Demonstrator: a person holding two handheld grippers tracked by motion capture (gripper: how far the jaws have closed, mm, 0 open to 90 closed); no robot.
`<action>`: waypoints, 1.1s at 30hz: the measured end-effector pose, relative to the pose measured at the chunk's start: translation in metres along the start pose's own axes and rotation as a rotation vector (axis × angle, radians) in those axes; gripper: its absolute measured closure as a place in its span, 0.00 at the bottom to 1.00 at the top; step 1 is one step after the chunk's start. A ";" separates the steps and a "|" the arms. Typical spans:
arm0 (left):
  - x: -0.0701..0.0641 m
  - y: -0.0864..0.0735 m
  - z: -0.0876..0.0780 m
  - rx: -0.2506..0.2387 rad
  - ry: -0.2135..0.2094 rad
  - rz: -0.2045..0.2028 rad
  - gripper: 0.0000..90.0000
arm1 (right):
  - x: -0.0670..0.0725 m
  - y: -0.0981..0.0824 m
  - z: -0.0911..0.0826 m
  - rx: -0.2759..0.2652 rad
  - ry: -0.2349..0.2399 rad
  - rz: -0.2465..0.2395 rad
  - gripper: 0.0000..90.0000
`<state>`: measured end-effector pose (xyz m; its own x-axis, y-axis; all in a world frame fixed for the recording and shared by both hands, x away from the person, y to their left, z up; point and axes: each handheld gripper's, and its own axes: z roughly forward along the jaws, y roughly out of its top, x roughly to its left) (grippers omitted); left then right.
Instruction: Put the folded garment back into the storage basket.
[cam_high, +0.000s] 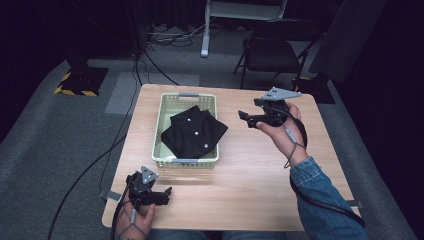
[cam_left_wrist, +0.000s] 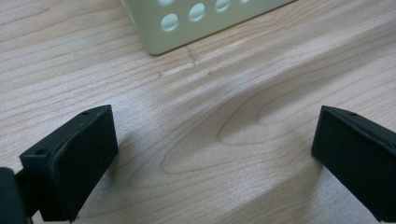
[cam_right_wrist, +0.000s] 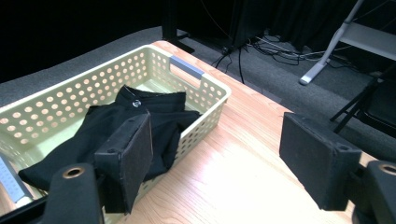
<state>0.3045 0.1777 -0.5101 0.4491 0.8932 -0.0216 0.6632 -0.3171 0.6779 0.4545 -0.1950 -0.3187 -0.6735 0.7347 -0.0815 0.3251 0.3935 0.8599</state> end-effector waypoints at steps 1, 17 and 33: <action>0.000 0.000 0.000 0.000 0.000 0.000 0.00 | -0.001 -0.001 -0.001 -0.001 -0.003 0.001 0.29; 0.000 0.000 0.000 -0.001 0.000 -0.002 0.00 | -0.027 -0.016 -0.025 -0.002 -0.042 0.033 0.29; 0.000 0.001 0.001 0.000 0.003 -0.005 0.00 | -0.045 -0.031 -0.048 0.003 -0.089 0.056 0.29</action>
<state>0.3053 0.1772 -0.5101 0.4437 0.8959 -0.0231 0.6659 -0.3123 0.6775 0.4432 -0.2671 -0.3180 -0.5927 0.8016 -0.0784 0.3625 0.3524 0.8628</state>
